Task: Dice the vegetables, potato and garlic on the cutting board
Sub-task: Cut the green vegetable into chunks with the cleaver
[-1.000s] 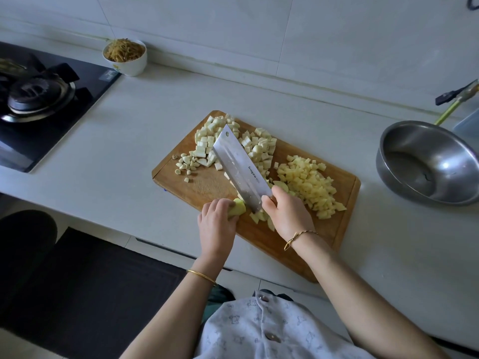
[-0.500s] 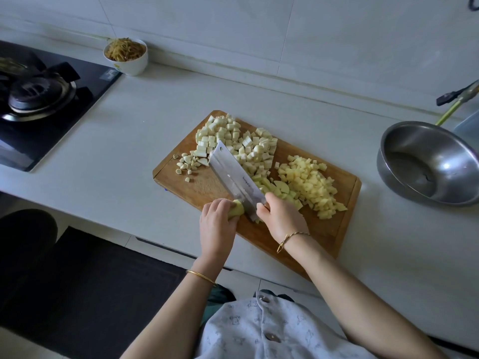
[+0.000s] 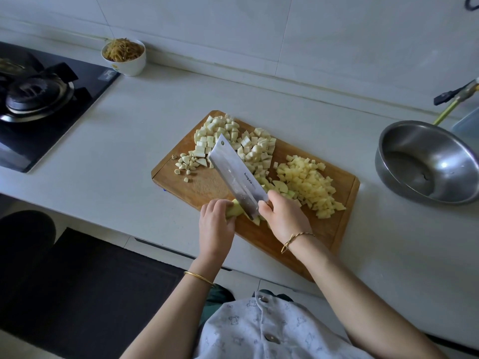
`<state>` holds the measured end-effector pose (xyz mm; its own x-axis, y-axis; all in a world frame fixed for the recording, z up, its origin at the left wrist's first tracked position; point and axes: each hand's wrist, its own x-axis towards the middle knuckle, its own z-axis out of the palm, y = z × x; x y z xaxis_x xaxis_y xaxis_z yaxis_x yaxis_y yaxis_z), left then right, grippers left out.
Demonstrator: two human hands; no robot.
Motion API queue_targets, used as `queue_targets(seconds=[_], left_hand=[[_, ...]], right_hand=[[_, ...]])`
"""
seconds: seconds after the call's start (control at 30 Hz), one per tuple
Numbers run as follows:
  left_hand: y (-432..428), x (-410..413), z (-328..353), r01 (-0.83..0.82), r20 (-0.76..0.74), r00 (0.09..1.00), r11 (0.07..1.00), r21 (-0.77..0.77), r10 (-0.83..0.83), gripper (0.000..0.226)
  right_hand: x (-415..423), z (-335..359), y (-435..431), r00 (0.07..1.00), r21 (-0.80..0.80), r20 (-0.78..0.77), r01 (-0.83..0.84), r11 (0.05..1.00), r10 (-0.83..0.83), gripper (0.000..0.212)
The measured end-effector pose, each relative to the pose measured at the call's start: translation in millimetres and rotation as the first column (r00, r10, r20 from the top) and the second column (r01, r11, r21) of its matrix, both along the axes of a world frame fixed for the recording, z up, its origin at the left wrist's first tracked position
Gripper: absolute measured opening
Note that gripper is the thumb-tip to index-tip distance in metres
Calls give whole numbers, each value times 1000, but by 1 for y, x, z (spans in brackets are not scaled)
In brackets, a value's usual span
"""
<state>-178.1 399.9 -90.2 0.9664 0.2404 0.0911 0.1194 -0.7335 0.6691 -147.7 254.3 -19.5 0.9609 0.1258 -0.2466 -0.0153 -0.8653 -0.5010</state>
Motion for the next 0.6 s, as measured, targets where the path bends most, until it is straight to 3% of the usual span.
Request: queue_targets(seconds=[0.3,0.6], left_hand=[[1,-1,-3,15,17,1000,1000,5,-15,28],[3,-2,-2,2,19,1000,1000,-13,-2,28]], right_hand=[[0,-7,12,1000,-82,-18,-19,996,17,26],[1,1,8,1000,7,5,23,1000,-23,40]])
